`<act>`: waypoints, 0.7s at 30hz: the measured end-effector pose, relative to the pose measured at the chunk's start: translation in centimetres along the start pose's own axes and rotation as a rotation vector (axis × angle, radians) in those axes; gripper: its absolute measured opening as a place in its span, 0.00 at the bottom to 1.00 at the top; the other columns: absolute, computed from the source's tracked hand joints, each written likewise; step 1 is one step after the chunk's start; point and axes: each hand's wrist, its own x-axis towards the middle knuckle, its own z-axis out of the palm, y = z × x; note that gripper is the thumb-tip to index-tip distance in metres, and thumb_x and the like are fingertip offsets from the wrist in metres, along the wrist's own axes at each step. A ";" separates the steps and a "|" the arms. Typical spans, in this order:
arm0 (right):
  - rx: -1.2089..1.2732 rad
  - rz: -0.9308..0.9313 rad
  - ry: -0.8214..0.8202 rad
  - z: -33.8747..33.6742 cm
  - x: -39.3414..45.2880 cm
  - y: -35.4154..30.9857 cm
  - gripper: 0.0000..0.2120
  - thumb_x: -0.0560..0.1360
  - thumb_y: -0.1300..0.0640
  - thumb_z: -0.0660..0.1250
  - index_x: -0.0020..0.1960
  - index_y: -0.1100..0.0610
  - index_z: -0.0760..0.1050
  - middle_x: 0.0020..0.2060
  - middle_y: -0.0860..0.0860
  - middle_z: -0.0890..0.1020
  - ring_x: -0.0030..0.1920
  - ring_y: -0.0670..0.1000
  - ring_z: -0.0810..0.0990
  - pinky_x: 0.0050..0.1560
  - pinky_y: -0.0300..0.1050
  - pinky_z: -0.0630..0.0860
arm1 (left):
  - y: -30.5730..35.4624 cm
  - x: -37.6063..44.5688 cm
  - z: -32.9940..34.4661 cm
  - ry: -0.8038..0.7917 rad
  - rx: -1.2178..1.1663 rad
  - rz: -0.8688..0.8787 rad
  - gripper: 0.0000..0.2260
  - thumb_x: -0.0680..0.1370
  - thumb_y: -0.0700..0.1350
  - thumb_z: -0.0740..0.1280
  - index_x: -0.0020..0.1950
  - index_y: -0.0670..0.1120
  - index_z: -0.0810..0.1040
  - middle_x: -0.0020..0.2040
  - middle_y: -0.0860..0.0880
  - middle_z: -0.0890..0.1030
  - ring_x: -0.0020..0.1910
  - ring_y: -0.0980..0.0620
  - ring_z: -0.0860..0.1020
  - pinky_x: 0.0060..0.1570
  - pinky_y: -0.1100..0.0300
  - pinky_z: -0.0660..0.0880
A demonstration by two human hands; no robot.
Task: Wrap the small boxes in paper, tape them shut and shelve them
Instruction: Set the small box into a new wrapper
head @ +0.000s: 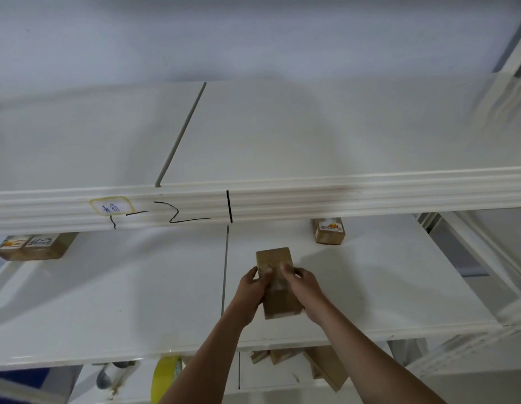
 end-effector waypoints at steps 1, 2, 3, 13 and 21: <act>-0.014 -0.009 -0.007 0.0 -0.3 0.1 0.27 0.78 0.34 0.62 0.68 0.51 0.73 0.62 0.51 0.79 0.58 0.53 0.78 0.52 0.47 0.77 | -0.3 0.1 0.0 0.026 0.032 -0.009 0.21 0.80 0.50 0.69 0.71 0.45 0.72 0.57 0.43 0.84 0.53 0.46 0.84 0.48 0.54 0.82; -0.047 -0.025 0.003 0.1 -0.5 0.2 0.26 0.79 0.36 0.61 0.69 0.52 0.72 0.63 0.51 0.78 0.59 0.52 0.77 0.48 0.44 0.73 | -0.6 0.1 0.1 0.043 0.060 -0.009 0.21 0.81 0.51 0.68 0.71 0.44 0.73 0.56 0.43 0.84 0.52 0.47 0.85 0.48 0.55 0.82; -0.087 -0.037 0.024 0.2 -0.8 0.2 0.24 0.81 0.38 0.59 0.70 0.52 0.71 0.64 0.51 0.77 0.60 0.53 0.76 0.46 0.43 0.69 | -0.8 0.1 0.2 0.053 0.086 -0.005 0.19 0.81 0.50 0.68 0.69 0.43 0.75 0.55 0.43 0.85 0.51 0.47 0.85 0.46 0.55 0.82; -0.160 0.035 0.019 1.5 -0.2 0.9 0.26 0.83 0.37 0.51 0.61 0.57 0.74 0.49 0.52 0.79 0.45 0.49 0.77 0.41 0.43 0.73 | -1.8 0.7 0.1 0.162 0.324 0.013 0.23 0.82 0.58 0.61 0.74 0.51 0.65 0.60 0.46 0.80 0.53 0.49 0.81 0.49 0.56 0.81; -0.388 0.010 0.028 1.0 0.2 1.9 0.22 0.84 0.46 0.58 0.72 0.59 0.67 0.67 0.55 0.75 0.65 0.55 0.74 0.53 0.44 0.69 | -3.2 0.9 -0.9 0.107 0.432 -0.077 0.27 0.81 0.39 0.64 0.78 0.50 0.61 0.58 0.45 0.79 0.55 0.48 0.80 0.49 0.58 0.80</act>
